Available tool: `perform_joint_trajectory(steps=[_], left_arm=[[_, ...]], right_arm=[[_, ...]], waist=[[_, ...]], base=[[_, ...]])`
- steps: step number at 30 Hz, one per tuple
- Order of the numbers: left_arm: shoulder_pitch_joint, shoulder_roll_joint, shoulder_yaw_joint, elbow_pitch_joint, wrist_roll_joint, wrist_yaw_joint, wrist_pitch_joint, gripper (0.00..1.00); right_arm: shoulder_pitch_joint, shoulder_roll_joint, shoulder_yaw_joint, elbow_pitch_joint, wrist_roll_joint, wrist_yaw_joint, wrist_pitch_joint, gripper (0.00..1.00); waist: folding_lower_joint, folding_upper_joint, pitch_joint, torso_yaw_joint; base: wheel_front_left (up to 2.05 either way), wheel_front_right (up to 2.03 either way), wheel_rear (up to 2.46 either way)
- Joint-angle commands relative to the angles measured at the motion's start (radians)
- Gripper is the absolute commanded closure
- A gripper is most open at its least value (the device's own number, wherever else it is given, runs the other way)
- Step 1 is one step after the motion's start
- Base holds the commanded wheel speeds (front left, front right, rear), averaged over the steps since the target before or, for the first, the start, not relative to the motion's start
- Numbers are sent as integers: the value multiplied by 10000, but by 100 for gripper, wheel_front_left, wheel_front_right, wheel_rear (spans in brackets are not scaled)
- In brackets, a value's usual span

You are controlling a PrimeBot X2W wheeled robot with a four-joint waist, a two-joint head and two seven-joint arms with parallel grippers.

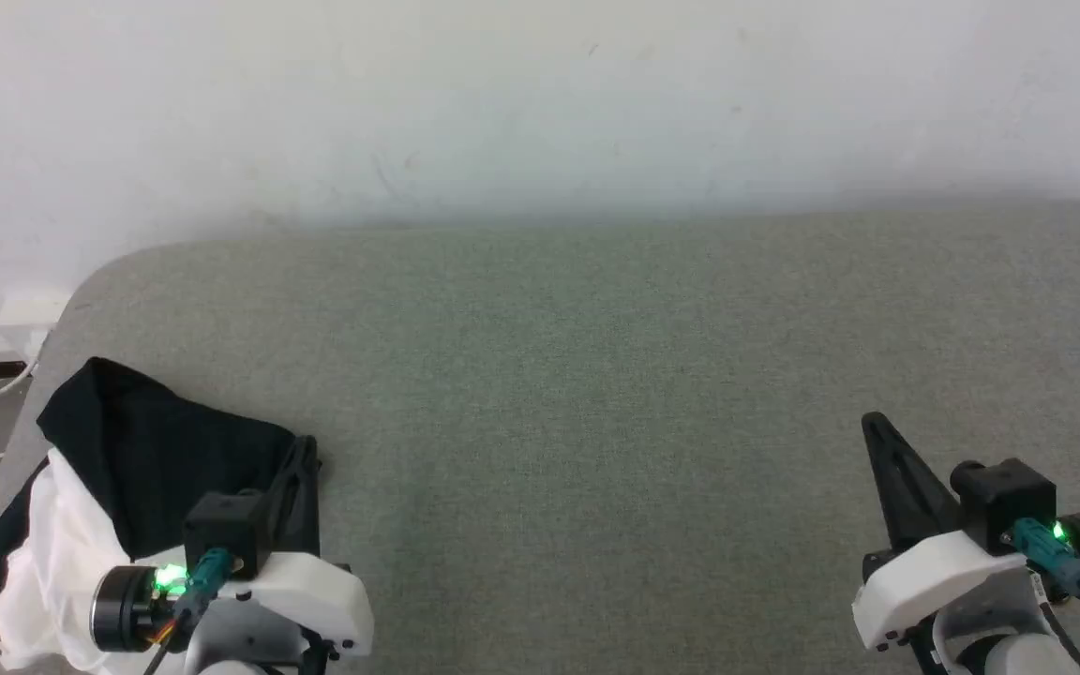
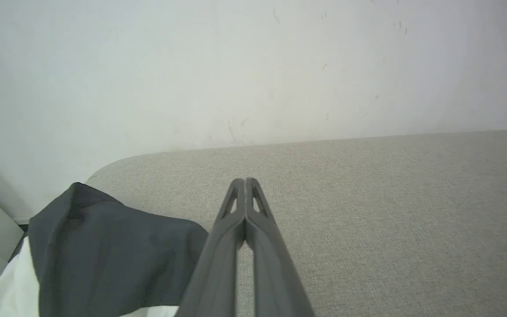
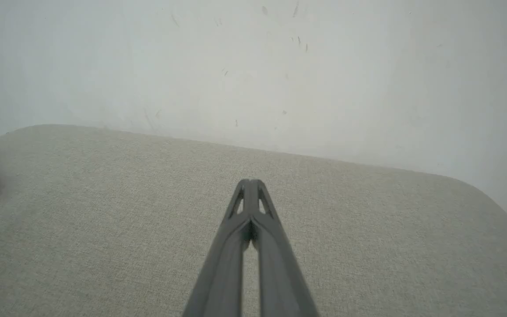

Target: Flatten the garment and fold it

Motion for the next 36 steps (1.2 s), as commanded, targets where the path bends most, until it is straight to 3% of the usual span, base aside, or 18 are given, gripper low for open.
perform_joint_trajectory(steps=[1, 23, 24, 36], left_arm=[[-134, -28, 43, -45, 64, -18, 3, 100], [-134, -28, 43, -45, 64, -18, 3, 100], [0, 0, 0, 0, 0, 0, 0, 0], [-50, -2, -111, 46, -286, 7, -192, 0]], right_arm=[[-140, 32, -9, -28, -74, -19, 5, 100], [-140, 32, -9, -28, -74, -19, 5, 100], [0, 0, 0, 0, 0, 0, 0, 0], [80, -3, -71, 7, 163, 0, -189, 0]], waist=[[0, 0, 0, 0], [0, 0, 0, 0], [0, 0, 0, 0], [0, 0, 3, 0]], base=[[0, 0, 0], [0, 0, 0], [0, 0, 0], [0, 0, 0]])
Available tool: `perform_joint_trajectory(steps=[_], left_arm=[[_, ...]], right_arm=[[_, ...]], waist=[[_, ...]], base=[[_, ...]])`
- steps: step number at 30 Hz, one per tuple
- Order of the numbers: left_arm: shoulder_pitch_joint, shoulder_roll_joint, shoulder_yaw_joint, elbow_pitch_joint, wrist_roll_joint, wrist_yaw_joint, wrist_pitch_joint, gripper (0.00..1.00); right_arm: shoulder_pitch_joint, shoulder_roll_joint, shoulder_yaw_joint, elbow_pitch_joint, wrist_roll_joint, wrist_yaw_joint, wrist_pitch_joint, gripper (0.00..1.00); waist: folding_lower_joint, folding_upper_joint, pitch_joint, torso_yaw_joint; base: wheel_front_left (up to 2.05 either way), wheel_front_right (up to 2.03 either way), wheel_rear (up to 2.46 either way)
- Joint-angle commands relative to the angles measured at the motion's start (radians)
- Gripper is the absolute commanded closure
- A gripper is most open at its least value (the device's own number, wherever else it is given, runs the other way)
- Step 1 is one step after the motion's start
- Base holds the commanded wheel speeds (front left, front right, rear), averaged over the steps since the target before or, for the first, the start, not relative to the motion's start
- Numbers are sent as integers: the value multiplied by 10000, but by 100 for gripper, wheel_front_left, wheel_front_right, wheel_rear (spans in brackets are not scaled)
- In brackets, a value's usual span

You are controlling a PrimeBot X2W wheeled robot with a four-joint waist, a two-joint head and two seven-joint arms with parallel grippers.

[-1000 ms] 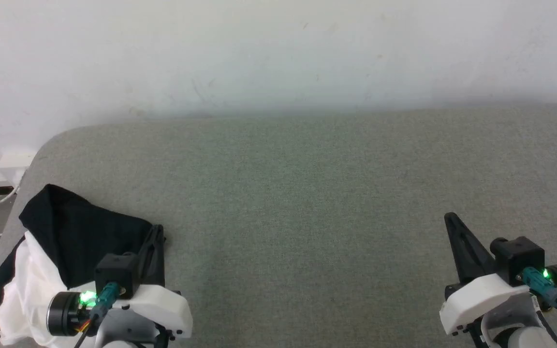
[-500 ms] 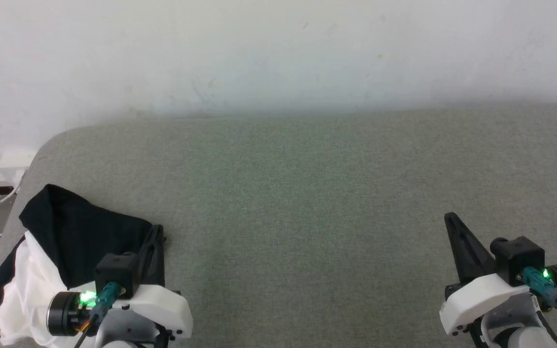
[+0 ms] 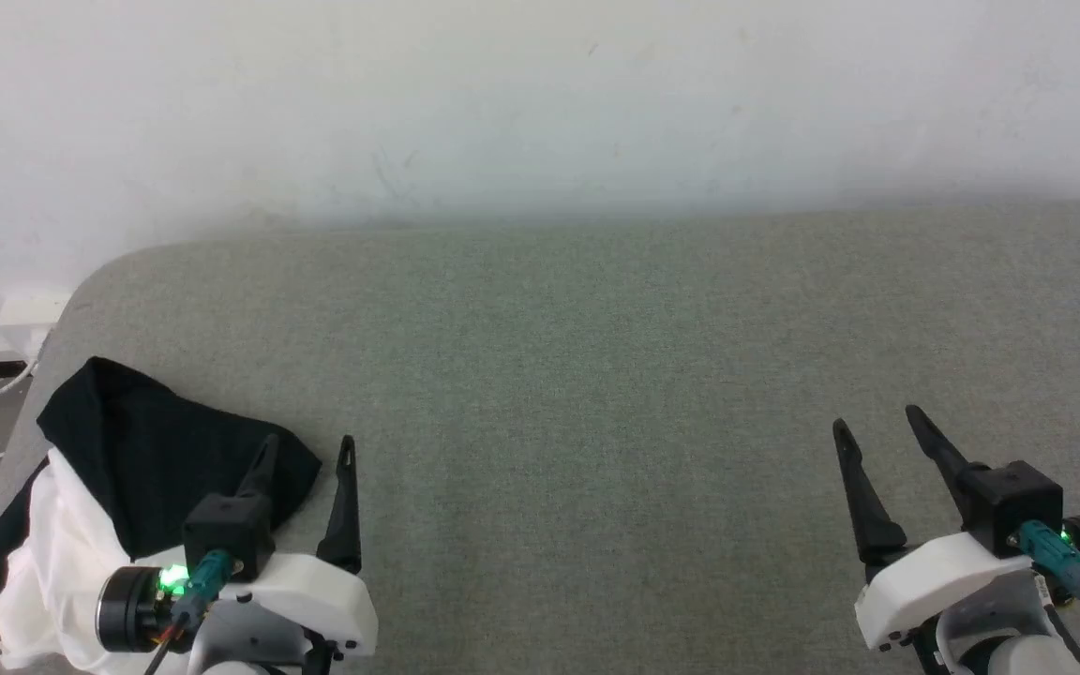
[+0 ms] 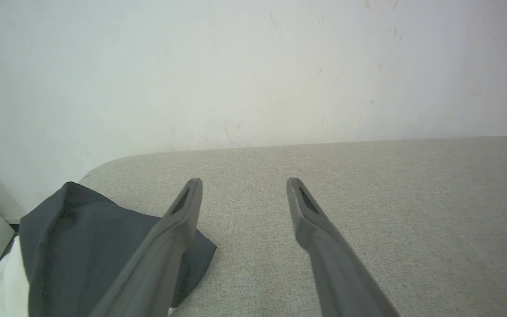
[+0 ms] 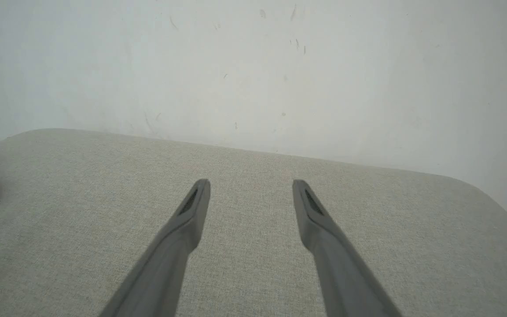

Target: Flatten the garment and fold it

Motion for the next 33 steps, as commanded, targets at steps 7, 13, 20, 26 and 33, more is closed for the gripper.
perform_joint_trajectory(steps=[7, 13, 20, 26, 33], left_arm=[[-85, -4, -78, 41, -282, 23, -227, 0], [-107, -5, -75, 61, -453, 37, -352, 0], [-95, -7, -22, 105, -707, 62, -499, 0], [-85, -8, 77, 146, -817, 97, -623, 0], [-110, -9, 153, 215, -894, 163, -770, 0]], right_arm=[[117, 7, -83, -40, 194, -3, -230, 0], [180, 9, -95, -94, 284, -4, -356, 0], [245, 11, -74, -180, 357, -5, -482, 0], [287, 13, -44, -303, 383, -6, -528, 0], [317, 15, -60, -441, 354, -7, -538, 0]], waist=[[0, 0, -15, 116], [0, 0, -33, 353], [0, 0, -72, 776], [0, 0, -58, 1199], [0, 0, 17, 1760]], base=[[0, 0, 0], [0, 0, 0], [0, 0, 0], [0, 0, 0], [0, 0, 0]])
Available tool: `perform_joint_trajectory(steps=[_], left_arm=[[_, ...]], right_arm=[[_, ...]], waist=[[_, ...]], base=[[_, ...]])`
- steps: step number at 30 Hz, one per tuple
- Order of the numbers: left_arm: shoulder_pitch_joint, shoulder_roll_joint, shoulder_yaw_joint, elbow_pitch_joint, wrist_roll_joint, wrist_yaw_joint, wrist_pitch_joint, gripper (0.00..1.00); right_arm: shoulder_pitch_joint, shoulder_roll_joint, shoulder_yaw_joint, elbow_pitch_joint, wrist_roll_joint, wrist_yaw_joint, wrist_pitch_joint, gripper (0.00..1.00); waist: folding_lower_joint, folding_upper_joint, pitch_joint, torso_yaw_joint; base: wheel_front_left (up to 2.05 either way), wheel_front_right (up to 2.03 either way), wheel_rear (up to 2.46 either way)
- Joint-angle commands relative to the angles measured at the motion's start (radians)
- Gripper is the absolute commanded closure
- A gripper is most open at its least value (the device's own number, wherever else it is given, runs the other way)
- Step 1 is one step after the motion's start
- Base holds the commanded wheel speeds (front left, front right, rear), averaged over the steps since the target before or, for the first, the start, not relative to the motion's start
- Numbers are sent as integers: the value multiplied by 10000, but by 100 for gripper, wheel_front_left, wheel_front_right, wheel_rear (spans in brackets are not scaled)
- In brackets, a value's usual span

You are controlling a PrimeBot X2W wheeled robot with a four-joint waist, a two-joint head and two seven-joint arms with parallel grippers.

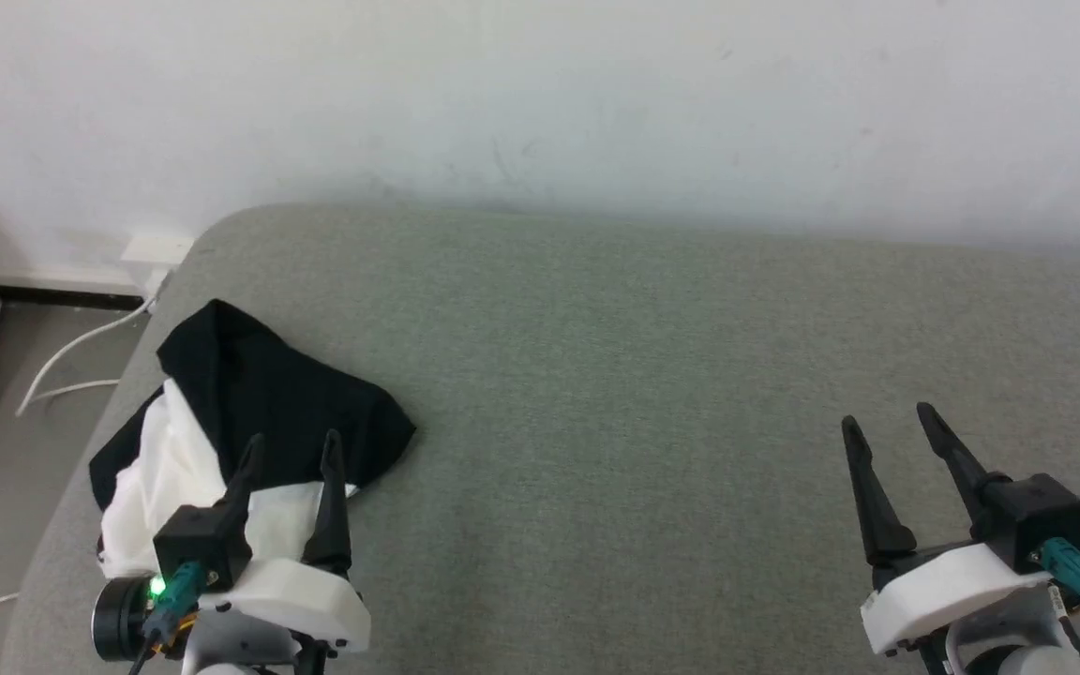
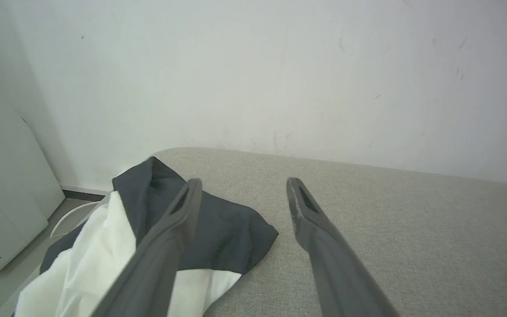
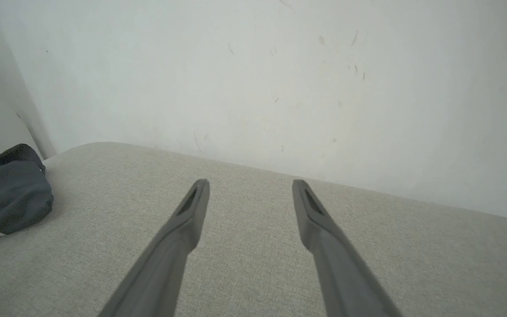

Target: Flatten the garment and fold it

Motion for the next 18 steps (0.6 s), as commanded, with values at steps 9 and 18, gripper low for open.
perform_joint_trajectory(steps=[9, 18], left_arm=[[-159, -11, 49, 149, -90, 133, -273, 0], [-211, -14, 76, 241, -304, 177, -461, 0]], right_arm=[[49, 15, 46, -151, 60, -9, -116, 0], [18, 18, 99, -173, 73, -10, -195, 0]], waist=[[0, 0, 135, 994], [0, 0, 232, 1672]], base=[[0, 0, 0], [0, 0, 0]])
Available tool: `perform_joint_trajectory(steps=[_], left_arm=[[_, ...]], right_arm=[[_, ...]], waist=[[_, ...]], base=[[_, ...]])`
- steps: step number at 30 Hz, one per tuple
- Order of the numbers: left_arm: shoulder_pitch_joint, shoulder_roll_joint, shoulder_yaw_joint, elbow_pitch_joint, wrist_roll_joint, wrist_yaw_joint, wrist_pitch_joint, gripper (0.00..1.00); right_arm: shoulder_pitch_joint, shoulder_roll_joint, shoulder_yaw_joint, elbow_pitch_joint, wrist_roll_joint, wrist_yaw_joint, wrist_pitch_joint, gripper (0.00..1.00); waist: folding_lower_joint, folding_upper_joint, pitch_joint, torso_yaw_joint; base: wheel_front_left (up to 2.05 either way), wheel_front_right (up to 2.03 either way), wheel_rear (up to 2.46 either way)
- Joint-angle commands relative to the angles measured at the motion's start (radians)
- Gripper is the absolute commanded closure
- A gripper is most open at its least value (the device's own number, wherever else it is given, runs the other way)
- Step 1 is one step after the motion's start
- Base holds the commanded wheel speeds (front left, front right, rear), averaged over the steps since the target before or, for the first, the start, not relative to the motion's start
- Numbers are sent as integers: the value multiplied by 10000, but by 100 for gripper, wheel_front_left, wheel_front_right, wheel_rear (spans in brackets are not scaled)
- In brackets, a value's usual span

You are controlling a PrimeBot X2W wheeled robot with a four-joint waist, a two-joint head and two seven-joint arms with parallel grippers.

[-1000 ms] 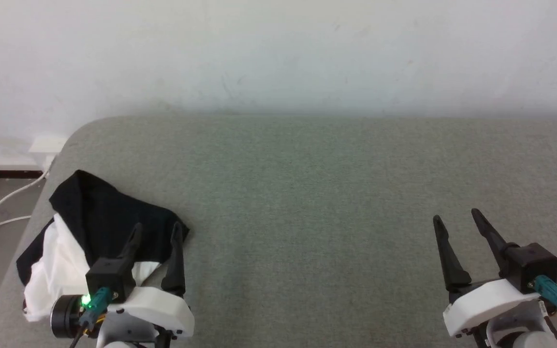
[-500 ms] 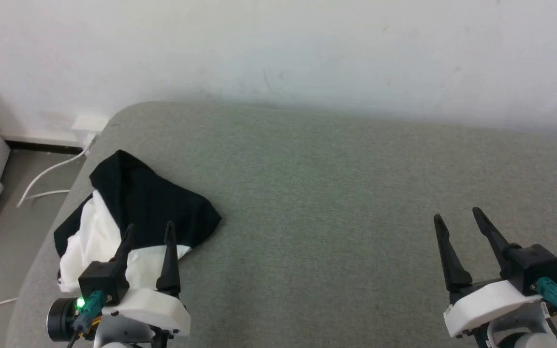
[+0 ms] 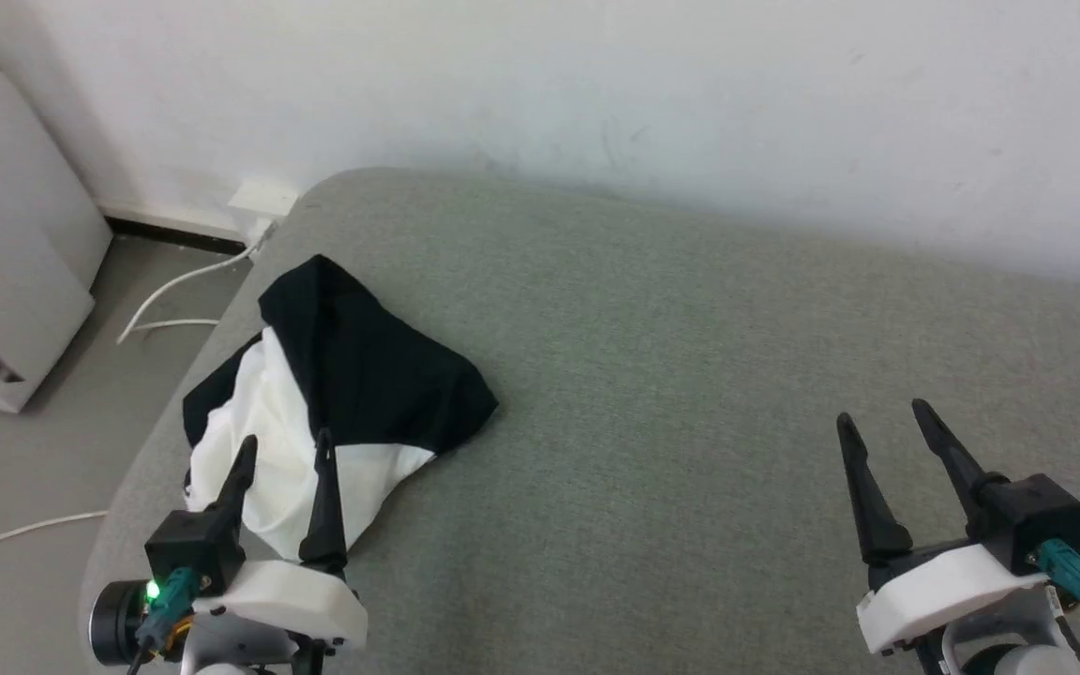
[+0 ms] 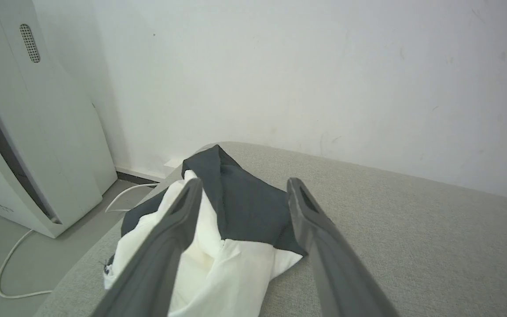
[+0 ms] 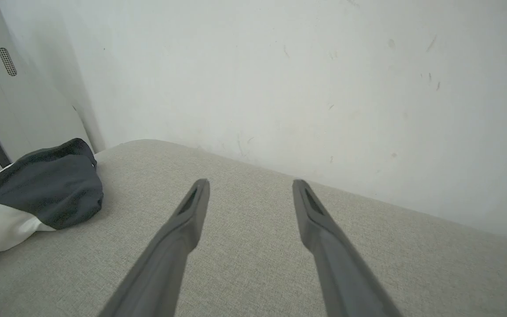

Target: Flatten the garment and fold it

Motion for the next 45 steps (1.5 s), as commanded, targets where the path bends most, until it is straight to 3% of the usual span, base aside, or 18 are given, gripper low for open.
perform_joint_trajectory(steps=[1, 12, 19, 24, 45], left_arm=[[-193, -14, 55, 54, -105, 86, -129, 0], [-366, -16, 180, 112, -168, 105, -359, 0], [-905, -11, 218, 386, -100, -122, -484, 0], [-1848, 186, 119, 1445, -31, -426, -486, 0], [-5488, 1582, 251, 7902, -1921, -1236, 3980, 0]], right_arm=[[14, 17, 11, -82, 71, -10, -109, 0], [7, 20, 104, -96, 168, -12, -220, 0], [-80, 22, 223, -125, 170, -13, -204, 0], [-196, 23, 318, -127, 197, -14, -159, 0], [-735, 29, 866, 305, 603, -17, -375, 0]], waist=[[0, 0, 73, 296], [0, 0, 231, 734], [0, 0, 454, 779], [0, 0, 669, 697], [0, 0, 1584, -264]], base=[[-2, -2, -2], [-1, -1, -1], [0, 0, 0], [0, 0, 0], [0, 0, 0]])
